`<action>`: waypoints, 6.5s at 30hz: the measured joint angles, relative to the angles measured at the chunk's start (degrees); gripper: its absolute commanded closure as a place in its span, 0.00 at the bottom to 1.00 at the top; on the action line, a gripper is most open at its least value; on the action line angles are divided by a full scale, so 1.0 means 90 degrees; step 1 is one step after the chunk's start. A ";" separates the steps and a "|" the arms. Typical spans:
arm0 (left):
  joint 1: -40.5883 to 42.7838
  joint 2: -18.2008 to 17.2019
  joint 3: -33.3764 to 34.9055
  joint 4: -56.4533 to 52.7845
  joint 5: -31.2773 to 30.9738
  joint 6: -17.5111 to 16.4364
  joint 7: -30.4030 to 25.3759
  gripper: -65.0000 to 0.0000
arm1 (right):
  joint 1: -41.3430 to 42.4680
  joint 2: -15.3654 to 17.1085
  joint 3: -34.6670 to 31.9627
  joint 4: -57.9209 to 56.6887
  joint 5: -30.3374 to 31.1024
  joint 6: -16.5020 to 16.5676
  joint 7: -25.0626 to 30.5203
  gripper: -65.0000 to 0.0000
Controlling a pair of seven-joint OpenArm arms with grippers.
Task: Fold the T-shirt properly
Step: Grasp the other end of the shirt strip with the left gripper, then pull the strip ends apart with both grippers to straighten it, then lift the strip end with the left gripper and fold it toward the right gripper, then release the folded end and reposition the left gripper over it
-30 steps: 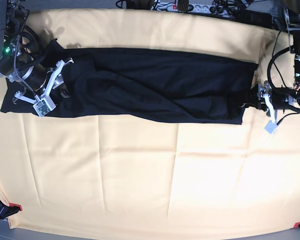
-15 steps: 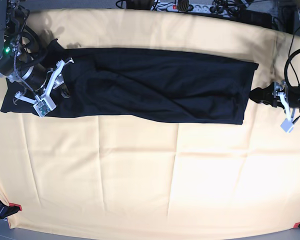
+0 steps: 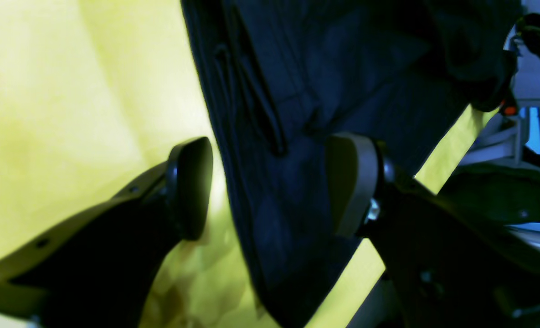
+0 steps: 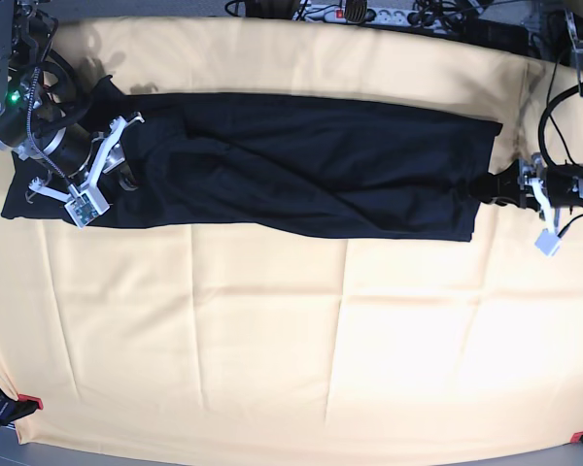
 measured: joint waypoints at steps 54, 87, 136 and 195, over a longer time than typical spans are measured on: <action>-0.0537 -0.0289 0.0049 -0.0036 0.0165 -0.0272 0.0209 1.00 | 0.0000 0.0000 0.0000 0.0000 0.0000 0.0000 0.0005 0.60; -0.0529 -0.1273 0.0051 0.0129 0.0000 0.0121 0.0257 1.00 | 0.0002 -0.0313 0.0005 0.0000 0.0002 0.0007 0.0287 0.60; 0.0474 0.2448 0.0041 0.3279 0.0007 -0.0619 0.0304 1.00 | -0.0143 -0.1088 0.0029 -0.0007 -0.0092 0.0559 0.0301 0.60; 0.1345 0.2191 -0.0957 0.4529 0.3670 0.0396 -0.1158 1.00 | -0.0143 -0.1088 0.0029 -0.0007 -0.0024 0.0733 0.0333 0.61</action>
